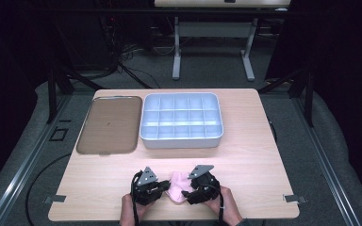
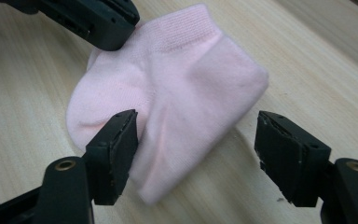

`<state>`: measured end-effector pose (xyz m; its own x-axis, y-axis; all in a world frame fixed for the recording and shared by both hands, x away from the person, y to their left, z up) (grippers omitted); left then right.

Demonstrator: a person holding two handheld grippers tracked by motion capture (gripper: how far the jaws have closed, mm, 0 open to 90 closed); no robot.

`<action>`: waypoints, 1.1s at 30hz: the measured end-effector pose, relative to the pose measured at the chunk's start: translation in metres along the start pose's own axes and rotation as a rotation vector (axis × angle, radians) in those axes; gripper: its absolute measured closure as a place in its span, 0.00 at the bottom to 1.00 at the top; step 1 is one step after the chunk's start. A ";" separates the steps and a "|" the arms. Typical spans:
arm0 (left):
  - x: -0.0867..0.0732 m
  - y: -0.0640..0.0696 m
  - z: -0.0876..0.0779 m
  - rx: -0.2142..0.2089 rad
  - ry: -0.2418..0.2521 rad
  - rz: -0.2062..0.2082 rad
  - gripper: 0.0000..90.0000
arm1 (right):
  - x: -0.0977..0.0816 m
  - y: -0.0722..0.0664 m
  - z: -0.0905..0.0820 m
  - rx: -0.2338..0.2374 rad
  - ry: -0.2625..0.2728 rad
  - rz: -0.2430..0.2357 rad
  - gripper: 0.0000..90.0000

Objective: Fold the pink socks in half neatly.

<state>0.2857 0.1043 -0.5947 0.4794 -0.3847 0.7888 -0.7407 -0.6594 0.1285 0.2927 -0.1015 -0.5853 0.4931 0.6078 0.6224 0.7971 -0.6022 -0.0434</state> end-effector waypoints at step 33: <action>-0.004 0.008 0.005 -0.044 0.010 0.081 0.99 | -0.015 0.035 -0.020 0.151 0.119 0.298 0.63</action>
<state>0.2806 0.0976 -0.5999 0.4124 -0.4294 0.8035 -0.7973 -0.5968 0.0902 0.3065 -0.1419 -0.5806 0.6746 0.3468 0.6516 0.6714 -0.6552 -0.3463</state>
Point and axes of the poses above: each handheld gripper's, and its own axes: z roughly forward along the jaws, x roughly out of its top, y roughly to its right, the point moved 2 cm from there along z, roughly forward along the jaws, and after that the axes turned 2 degrees about x, right-handed, at the moved point
